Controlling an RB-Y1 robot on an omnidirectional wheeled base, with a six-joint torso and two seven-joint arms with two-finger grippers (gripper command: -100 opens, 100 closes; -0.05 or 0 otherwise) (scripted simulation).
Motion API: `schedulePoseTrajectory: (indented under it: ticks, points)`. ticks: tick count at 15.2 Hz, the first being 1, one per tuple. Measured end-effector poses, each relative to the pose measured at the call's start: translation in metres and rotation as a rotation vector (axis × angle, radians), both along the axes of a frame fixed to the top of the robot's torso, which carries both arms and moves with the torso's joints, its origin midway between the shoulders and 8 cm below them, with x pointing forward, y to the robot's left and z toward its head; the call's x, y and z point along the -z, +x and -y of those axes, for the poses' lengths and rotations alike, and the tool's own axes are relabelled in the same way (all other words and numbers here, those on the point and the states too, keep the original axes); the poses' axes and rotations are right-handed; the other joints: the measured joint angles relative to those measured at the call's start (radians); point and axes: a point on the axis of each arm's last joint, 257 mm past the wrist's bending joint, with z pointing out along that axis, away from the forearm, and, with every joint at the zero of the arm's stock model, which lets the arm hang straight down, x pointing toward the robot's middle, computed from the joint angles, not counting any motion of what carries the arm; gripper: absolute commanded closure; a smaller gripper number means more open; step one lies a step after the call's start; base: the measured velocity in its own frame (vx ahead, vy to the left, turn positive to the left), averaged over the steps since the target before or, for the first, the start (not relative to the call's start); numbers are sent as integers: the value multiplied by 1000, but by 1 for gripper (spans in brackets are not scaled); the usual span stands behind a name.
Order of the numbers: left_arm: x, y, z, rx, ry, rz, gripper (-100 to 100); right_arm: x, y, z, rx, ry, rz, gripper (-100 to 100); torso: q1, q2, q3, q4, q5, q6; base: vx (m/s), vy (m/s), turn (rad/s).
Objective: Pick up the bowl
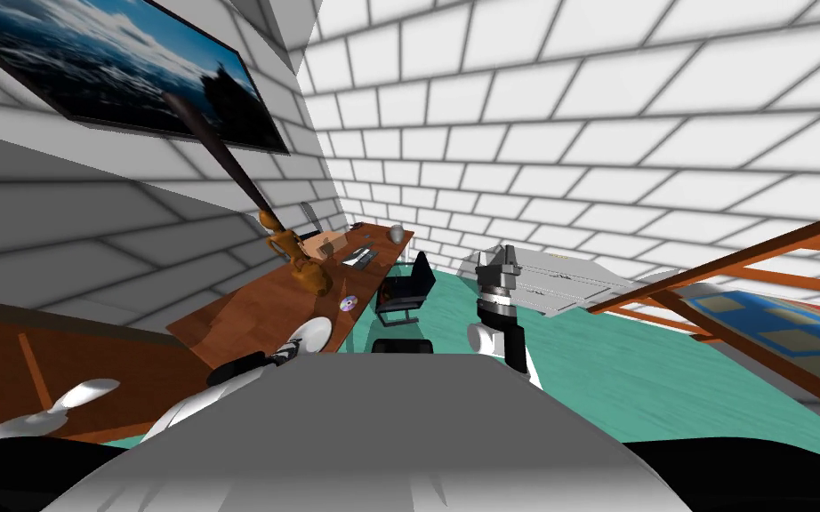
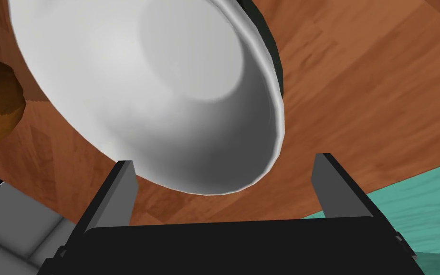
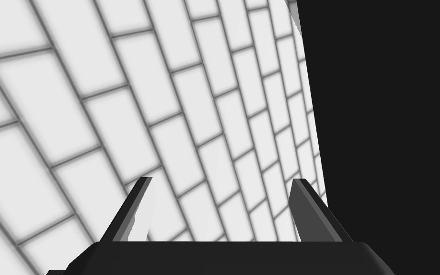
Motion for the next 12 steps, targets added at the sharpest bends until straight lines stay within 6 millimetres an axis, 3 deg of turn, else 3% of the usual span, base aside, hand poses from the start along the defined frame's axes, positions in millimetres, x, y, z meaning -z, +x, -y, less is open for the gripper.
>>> schedulePoseTrajectory:
  ticks: [8, 12]
  points:
    - [22, -41, 23, -80, -109, -95, -100, 0, 0, 0, 0, 0, 0, 0, 0, 1, 0, 0, 0, 0, 26, 15, -63]
    - [32, -40, 24, -84, -115, -99, -100, 0, 0, 0, 0, 0, 0, 0, 0, 2, 1, 0, 0, 0, -3, 11, -5]
